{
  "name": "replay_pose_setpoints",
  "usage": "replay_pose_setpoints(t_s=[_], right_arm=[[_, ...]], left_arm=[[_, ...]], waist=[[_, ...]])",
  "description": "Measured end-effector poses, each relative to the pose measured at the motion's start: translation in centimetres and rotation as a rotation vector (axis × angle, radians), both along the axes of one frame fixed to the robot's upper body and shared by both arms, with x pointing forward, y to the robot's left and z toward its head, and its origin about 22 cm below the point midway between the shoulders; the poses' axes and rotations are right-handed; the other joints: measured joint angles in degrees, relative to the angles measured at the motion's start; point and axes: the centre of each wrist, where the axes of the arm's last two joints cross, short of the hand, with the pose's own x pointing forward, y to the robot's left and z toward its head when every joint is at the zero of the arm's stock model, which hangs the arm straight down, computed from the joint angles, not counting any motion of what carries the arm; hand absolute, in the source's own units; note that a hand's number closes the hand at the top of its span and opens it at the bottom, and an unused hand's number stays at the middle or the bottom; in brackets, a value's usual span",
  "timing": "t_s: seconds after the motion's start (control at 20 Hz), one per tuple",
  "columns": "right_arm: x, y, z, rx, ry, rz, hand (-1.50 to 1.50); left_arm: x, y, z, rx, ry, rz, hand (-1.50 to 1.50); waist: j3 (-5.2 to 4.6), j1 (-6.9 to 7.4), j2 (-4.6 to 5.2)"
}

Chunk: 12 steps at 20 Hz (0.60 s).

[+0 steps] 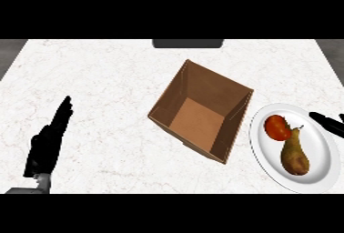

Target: Pick the tomato from the plate and place it in the cardboard box

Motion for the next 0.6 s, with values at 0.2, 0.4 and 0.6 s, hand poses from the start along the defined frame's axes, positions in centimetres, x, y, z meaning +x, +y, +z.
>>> replay_pose_setpoints(t_s=[0.2, 0.4, 0.6], right_arm=[[-0.6, -2.6, 2.1, -0.061, 0.143, 0.221, -1.5], [-0.5, -3.9, 4.2, -0.077, 0.284, 0.461, -1.5], [0.7, -3.8, 5.7, -0.047, 0.374, 0.64, -1.5]], left_arm=[[0.0, -0.3, 0.3, -0.001, 0.0, -0.008, 0.0], [-0.4, -0.3, -0.1, 0.004, 0.006, -0.02, 0.0], [-0.5, -0.2, -0.2, 0.006, 0.004, -0.02, 0.0]], waist=[[-0.01, 0.32, -0.01], [-0.02, 0.56, 0.01], [-0.03, 0.72, 0.02]])
